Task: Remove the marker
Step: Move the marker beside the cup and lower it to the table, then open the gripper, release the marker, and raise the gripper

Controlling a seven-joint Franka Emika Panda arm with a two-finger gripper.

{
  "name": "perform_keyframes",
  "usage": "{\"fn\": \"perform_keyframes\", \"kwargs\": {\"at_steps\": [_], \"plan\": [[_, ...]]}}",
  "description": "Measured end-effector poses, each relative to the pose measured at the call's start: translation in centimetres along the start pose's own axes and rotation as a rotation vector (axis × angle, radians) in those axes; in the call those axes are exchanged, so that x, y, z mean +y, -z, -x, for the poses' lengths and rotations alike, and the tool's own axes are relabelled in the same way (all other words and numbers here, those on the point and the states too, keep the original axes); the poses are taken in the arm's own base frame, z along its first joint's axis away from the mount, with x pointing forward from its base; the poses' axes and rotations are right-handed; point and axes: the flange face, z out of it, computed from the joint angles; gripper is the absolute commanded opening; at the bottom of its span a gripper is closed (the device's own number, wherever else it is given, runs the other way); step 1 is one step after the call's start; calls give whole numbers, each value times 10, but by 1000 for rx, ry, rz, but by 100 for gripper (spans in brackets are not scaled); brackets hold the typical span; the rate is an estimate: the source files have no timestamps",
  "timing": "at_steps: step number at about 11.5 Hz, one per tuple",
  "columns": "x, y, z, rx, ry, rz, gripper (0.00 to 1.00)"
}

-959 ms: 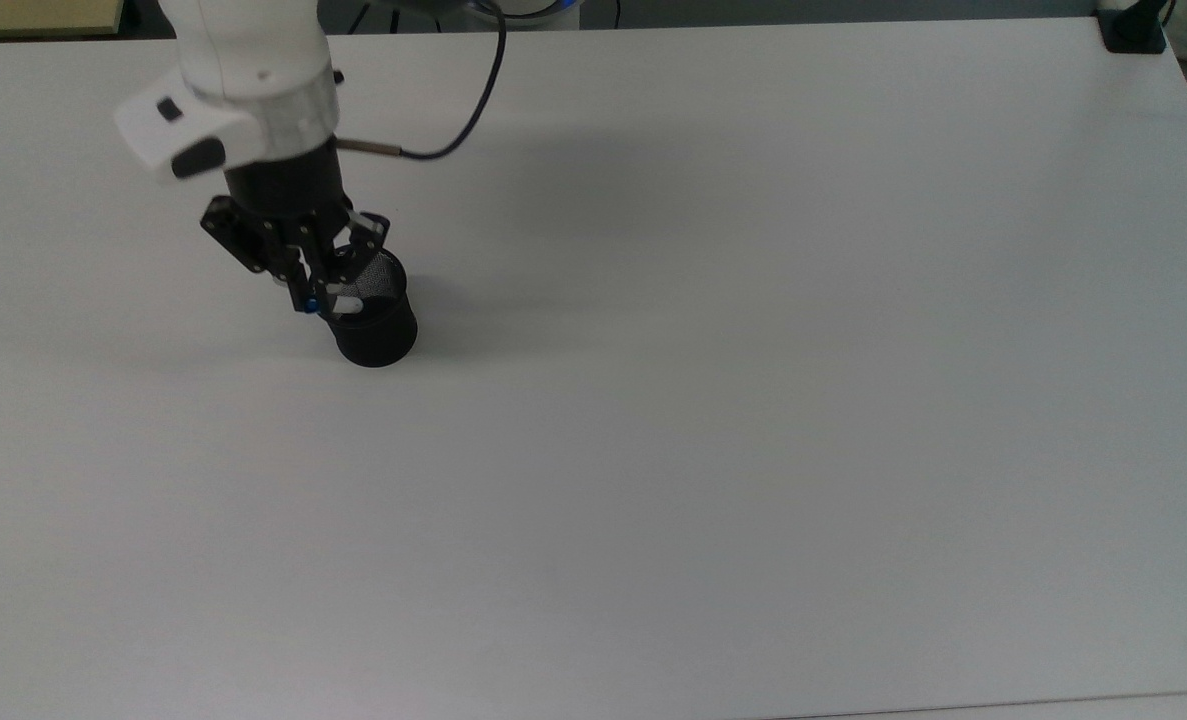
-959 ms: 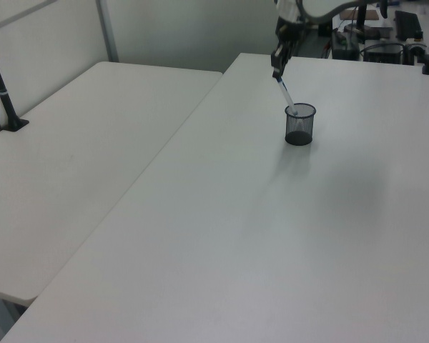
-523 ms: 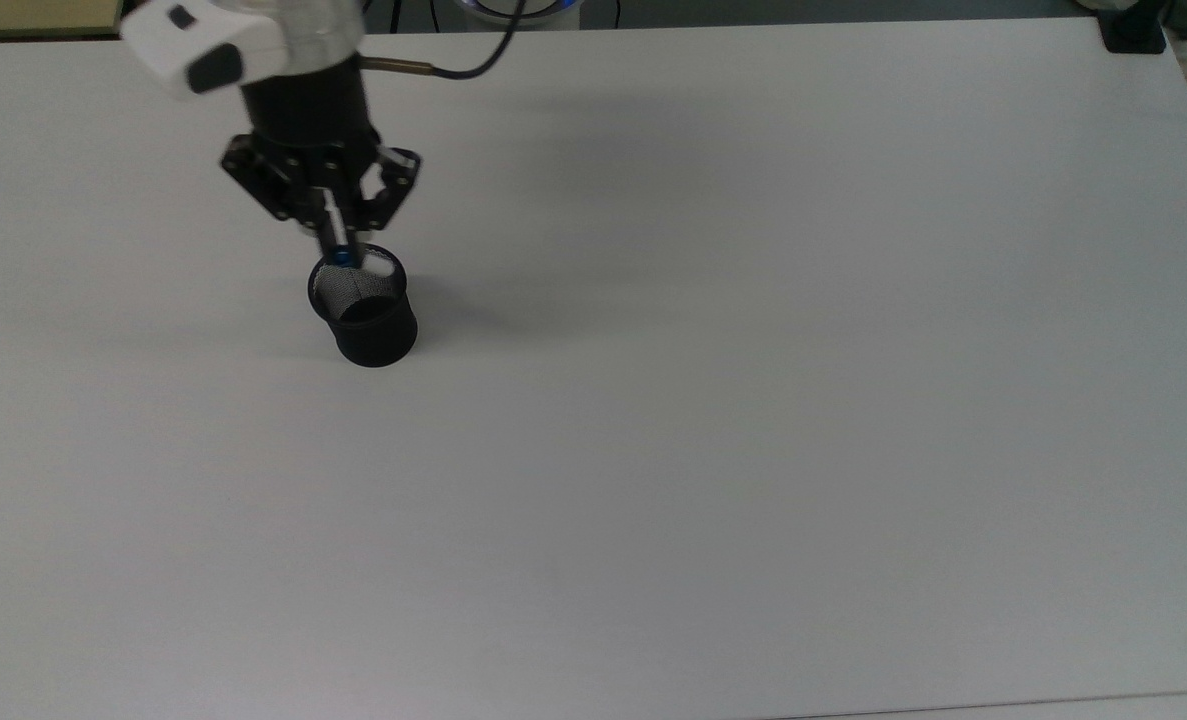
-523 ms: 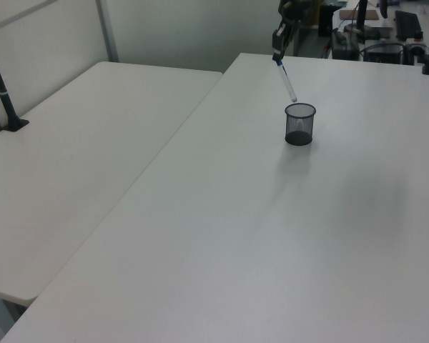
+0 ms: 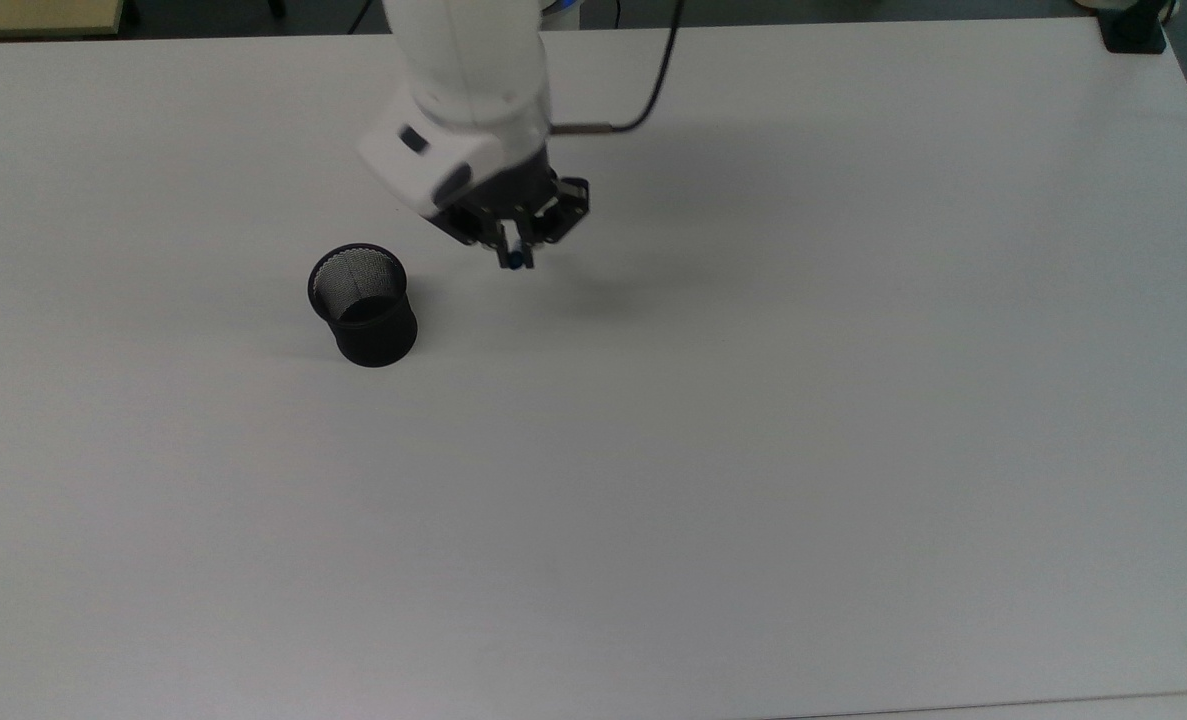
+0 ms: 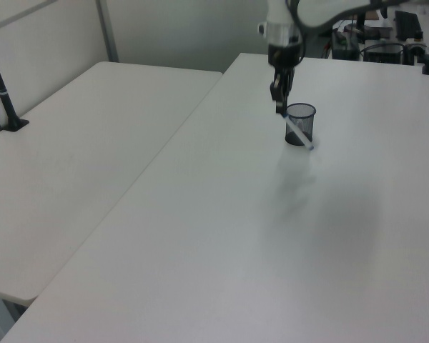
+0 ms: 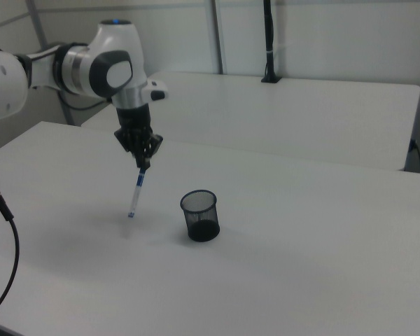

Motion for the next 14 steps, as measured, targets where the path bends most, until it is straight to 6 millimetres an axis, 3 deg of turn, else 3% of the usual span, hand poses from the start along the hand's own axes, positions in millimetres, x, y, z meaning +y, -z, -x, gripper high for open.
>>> {"fn": "perform_keyframes", "kwargs": {"at_steps": [3,5,6,8,9,11,13,14], "plan": [[-31,-74,-7,-114,33,23,4],[-33,-95,-8,-145,35,30,26],[-33,-97,-9,-148,34,31,36],[-31,-101,-9,-151,31,32,94],[-31,-101,-9,-150,29,32,100],[-28,-96,-11,-139,-3,34,100],[-21,-66,-11,-89,-42,46,100],[-10,-34,-7,-43,-69,44,100]]}}
